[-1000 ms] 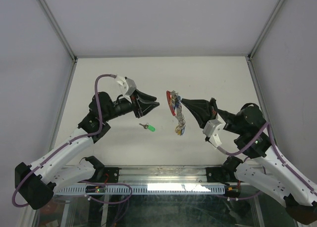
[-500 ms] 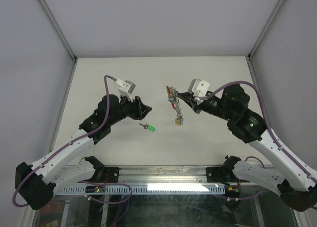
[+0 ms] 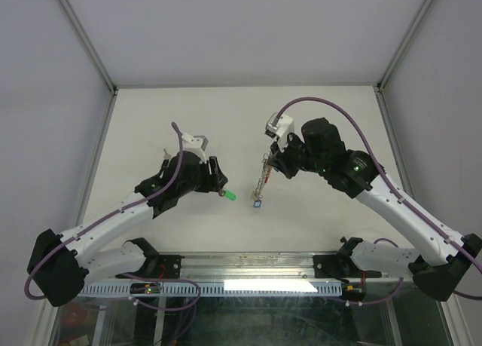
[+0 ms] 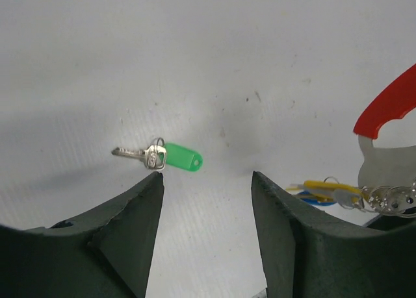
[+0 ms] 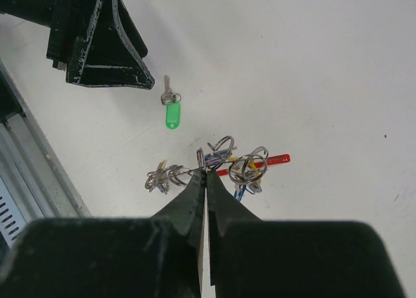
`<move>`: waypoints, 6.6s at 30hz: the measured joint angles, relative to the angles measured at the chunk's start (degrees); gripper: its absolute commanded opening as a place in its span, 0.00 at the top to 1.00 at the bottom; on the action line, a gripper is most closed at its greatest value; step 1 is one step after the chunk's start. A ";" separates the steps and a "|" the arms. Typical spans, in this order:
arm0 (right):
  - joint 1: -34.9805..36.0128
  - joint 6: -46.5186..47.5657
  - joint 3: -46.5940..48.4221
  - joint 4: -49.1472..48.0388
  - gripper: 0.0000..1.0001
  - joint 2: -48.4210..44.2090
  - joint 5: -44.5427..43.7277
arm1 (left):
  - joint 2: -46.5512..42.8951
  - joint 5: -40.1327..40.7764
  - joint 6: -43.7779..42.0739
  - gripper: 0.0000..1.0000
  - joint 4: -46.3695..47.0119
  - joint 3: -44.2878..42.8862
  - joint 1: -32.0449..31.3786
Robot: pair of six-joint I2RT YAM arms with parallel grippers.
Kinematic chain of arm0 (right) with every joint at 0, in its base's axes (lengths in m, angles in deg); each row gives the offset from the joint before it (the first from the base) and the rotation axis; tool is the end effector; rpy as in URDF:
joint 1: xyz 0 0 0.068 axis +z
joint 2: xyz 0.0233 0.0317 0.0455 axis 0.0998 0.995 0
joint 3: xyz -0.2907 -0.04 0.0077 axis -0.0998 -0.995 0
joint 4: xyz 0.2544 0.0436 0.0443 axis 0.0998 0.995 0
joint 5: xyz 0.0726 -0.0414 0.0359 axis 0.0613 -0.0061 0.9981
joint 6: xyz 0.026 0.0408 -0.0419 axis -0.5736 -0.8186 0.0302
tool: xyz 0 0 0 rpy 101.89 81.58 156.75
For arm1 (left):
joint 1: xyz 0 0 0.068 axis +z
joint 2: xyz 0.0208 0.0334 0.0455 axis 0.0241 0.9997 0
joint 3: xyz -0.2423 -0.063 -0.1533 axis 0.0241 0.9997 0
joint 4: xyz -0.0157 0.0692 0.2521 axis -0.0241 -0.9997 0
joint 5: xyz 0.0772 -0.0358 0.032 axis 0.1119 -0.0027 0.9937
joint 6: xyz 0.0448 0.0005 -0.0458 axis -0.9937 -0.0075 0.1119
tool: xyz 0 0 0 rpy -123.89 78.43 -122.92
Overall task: Put the keys on the keyring
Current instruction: Pick up the key from the center of the board, then place the key at the center of the board.
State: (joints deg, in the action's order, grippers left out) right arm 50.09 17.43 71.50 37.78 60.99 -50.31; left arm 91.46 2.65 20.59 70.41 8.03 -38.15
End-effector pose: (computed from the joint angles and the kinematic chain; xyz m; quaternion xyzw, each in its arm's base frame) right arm 0.1586 0.1674 0.3928 -0.4500 0.7412 0.2114 0.4511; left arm 0.1759 -0.1402 0.2619 0.0527 0.8870 -0.2340 0.3946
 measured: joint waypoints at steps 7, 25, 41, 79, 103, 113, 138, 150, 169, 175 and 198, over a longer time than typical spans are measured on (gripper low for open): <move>0.00 -2.75 -2.91 0.02 1.00 -0.55 -0.09 | 6.10 7.76 1.97 0.44 -2.91 0.46 -5.81; 0.00 -4.52 -4.39 2.80 1.00 -0.50 -0.09 | 21.09 8.90 -4.81 0.55 5.55 0.42 -4.22; 0.00 -4.94 -4.48 2.93 1.00 0.70 0.39 | 26.62 5.46 -7.37 0.63 10.40 0.55 -2.03; 0.00 -5.84 -4.50 2.86 1.00 1.33 1.68 | 25.24 4.68 -4.98 0.69 8.15 0.42 -2.12; 0.00 -6.08 -4.61 2.49 1.00 1.49 2.16 | 26.25 5.51 0.33 0.82 8.52 0.42 -3.30; 0.00 -6.21 -4.63 2.49 1.00 1.49 2.36 | 26.45 5.51 0.35 0.89 8.59 0.42 -3.30; 0.00 -6.86 -8.70 -1.20 1.00 -0.76 1.38 | 18.47 2.56 -2.78 1.00 13.18 1.77 -3.30; 0.00 -6.58 -16.22 -14.10 1.00 -6.64 -1.18 | 8.04 -6.01 -12.85 1.00 16.79 2.21 -3.28; 0.04 -6.84 -27.10 -31.12 1.00 -4.68 -4.00 | 0.87 -23.71 -17.90 1.00 22.51 2.80 -3.30; 0.04 -6.80 -30.08 -35.80 1.00 -4.37 -3.45 | 2.05 -29.20 -17.84 1.00 26.01 2.82 -3.30; 0.09 -6.84 -35.36 -44.00 1.00 -7.04 2.91 | 8.68 -29.94 -13.25 1.00 36.52 2.84 -3.30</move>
State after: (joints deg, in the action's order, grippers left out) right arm 50.18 10.59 36.13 -6.22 53.95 -47.40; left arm 100.14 -27.29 7.34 106.93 10.87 -41.45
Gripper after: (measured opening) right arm 0.006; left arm 0.002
